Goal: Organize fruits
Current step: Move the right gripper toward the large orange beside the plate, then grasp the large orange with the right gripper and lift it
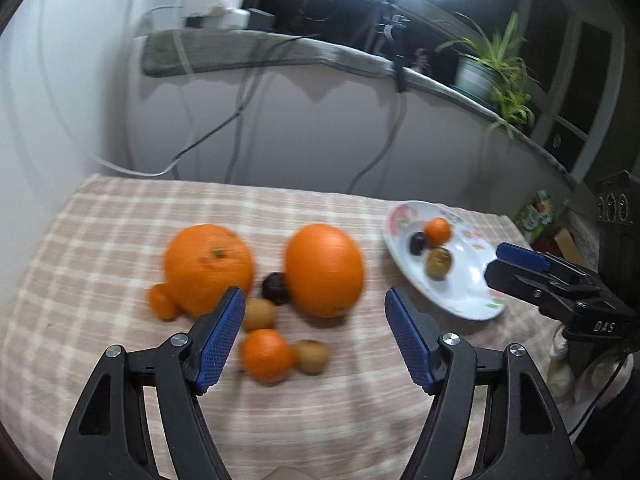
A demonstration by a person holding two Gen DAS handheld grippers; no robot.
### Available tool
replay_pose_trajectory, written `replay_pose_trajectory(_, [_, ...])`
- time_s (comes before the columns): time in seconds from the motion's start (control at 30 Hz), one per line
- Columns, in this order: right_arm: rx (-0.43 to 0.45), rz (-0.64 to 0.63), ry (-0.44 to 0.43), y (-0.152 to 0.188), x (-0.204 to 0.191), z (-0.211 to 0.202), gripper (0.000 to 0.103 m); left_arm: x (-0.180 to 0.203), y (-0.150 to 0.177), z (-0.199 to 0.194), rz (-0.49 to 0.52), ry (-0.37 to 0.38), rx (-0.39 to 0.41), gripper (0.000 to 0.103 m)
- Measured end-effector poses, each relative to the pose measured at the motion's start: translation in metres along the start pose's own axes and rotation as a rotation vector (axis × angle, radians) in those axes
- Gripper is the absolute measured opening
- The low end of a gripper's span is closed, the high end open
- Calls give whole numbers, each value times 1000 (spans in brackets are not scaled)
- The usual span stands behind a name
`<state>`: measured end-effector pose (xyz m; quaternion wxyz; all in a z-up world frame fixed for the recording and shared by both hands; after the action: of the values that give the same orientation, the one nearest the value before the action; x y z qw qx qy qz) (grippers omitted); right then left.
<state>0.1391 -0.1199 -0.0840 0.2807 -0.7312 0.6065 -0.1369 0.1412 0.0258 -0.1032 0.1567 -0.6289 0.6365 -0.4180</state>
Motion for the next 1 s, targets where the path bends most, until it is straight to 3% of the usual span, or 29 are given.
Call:
replay_pose_trajectory(0.23, [-43,-55,-49,-5,-31,21,93,-20,2,-4,-27,-5,6,73])
replay_pose_trajectory(0.73, [-158,-167,-167,-25,-75,70,93,7,5,18,9,99,-25,70])
replay_pose_trajectory(1.0, [-236,-186,-201,-23,-84,97,80,4,3,30,-28,120,-41,61])
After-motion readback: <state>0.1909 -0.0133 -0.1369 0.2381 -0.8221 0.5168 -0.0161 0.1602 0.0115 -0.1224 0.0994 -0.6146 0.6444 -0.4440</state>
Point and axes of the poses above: each gripper's, at about its wrist camera, not at the fingertips, and z roughly the way its jaws point, x to its right, y to its underside, the point moved 8 cm from there along z, roughly the way its jaws point, and after that the axes turned 8 degrees about y, right-handed, at the moved point
